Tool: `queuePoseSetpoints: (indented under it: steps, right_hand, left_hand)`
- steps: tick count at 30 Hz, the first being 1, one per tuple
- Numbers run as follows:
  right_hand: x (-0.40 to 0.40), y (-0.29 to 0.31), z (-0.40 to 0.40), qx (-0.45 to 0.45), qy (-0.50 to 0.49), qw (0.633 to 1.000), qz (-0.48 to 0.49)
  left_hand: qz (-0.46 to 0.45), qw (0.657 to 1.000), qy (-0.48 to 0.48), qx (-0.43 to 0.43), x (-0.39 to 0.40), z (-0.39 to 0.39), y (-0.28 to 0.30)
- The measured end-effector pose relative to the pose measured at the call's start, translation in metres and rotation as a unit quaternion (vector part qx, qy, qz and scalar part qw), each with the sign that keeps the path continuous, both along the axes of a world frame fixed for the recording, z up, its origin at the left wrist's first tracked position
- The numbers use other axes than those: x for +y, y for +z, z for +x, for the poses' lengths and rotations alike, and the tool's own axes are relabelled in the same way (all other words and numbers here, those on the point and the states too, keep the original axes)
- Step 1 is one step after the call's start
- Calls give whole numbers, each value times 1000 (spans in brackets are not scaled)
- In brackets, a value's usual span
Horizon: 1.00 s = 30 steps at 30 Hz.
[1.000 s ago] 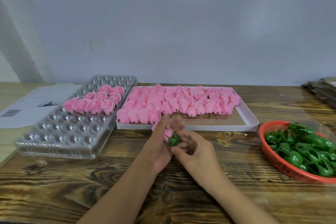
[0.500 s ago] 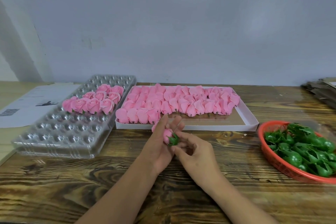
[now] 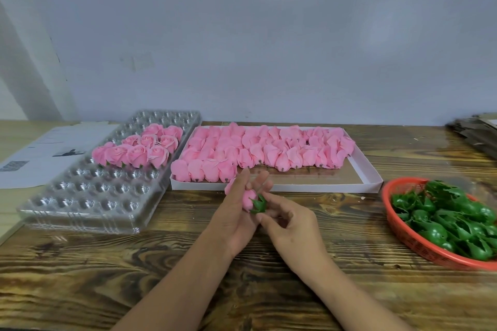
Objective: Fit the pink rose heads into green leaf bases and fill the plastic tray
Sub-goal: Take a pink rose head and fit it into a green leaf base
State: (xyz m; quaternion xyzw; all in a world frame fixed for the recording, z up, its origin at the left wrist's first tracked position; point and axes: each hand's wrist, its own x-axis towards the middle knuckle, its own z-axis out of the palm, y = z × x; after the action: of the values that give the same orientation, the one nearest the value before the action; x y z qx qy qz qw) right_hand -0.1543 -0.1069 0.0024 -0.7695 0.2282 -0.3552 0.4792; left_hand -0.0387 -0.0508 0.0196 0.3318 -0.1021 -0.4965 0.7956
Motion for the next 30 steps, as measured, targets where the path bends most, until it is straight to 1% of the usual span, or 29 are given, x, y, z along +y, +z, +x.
queuePoseSetpoints:
  steps: [3, 11, 16, 21, 30]
  right_hand:
    - [1, 1, 0, -7, 4, 1000, 7]
    - [-2, -3, 2, 11, -1, 1000, 4]
    - [-2, -3, 0, 2, -1, 1000, 10]
    - [0, -3, -1, 3, -5, 1000, -15]
    - [-2, -4, 1, 20, -14, 999, -26]
  left_hand:
    - [3, 1000, 6, -2, 0, 0, 1]
    - [4, 1000, 3, 2, 0, 0, 1]
    - [11, 1000, -4, -21, -1, 0, 0]
    - [17, 999, -3, -31, -1, 2, -1]
    - [3, 1000, -5, -4, -1, 3, -4]
